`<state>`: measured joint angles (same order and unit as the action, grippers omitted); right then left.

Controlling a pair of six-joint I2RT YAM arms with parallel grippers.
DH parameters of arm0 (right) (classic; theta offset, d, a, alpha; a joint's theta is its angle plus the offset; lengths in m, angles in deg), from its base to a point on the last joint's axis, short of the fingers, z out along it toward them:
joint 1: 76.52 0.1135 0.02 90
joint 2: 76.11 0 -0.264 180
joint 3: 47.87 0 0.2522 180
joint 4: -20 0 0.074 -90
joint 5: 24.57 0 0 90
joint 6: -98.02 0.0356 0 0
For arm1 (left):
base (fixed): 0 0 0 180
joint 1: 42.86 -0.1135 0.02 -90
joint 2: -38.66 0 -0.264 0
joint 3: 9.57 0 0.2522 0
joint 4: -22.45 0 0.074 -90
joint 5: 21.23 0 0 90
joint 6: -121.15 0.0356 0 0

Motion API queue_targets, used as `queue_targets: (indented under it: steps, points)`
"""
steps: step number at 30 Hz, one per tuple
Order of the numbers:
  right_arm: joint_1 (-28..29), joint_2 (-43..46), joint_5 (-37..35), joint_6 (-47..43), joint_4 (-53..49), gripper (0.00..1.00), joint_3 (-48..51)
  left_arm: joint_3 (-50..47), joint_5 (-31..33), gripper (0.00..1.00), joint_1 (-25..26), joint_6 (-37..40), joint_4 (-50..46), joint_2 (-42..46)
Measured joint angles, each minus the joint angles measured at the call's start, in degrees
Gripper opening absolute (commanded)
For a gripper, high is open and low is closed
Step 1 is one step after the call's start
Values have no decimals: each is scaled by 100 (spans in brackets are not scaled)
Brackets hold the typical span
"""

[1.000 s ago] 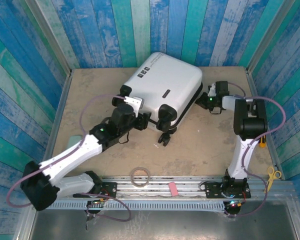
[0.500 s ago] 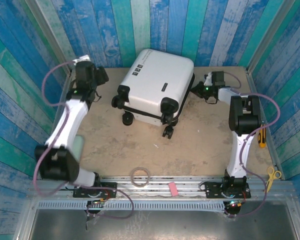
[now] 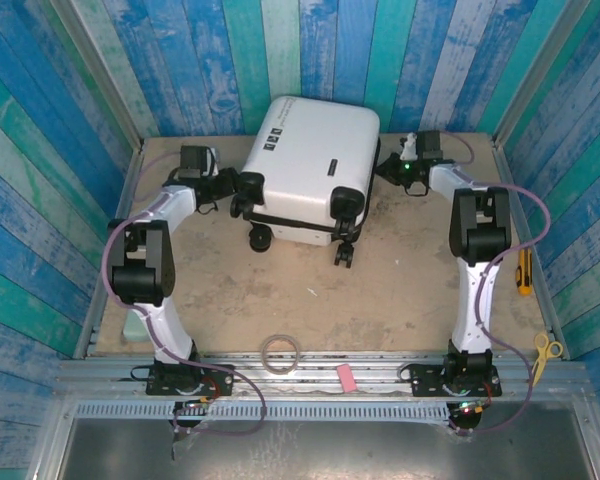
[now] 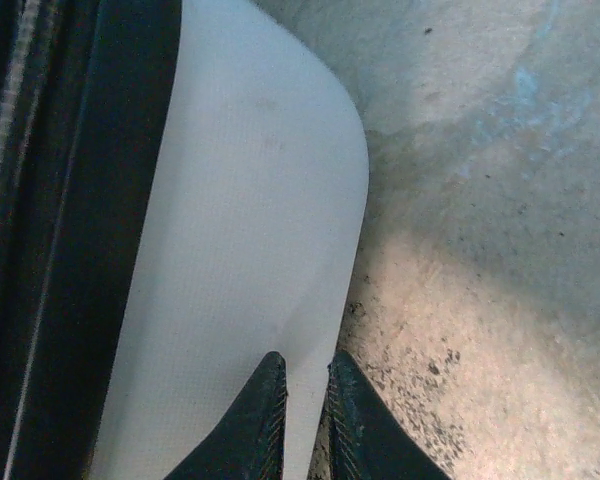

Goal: Pack the luggage

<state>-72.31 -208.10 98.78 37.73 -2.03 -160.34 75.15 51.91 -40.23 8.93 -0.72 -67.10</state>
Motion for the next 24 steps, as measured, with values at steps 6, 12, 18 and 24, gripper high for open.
queue_targets:
  steps: [6,12,18,24]
  points:
    - [146,-361,162,-140,-162,18,-737,-1453,-608,66,66,-435,984,343]
    - [435,-599,232,-238,-103,21,-1152,-2551,-262,67,577,-726,1207,1285]
    - [479,-577,332,-219,98,27,-1067,-3206,129,69,1207,-857,1119,2149]
    - [365,-37,68,-328,46,33,-341,-3399,428,69,1700,-831,887,2540]
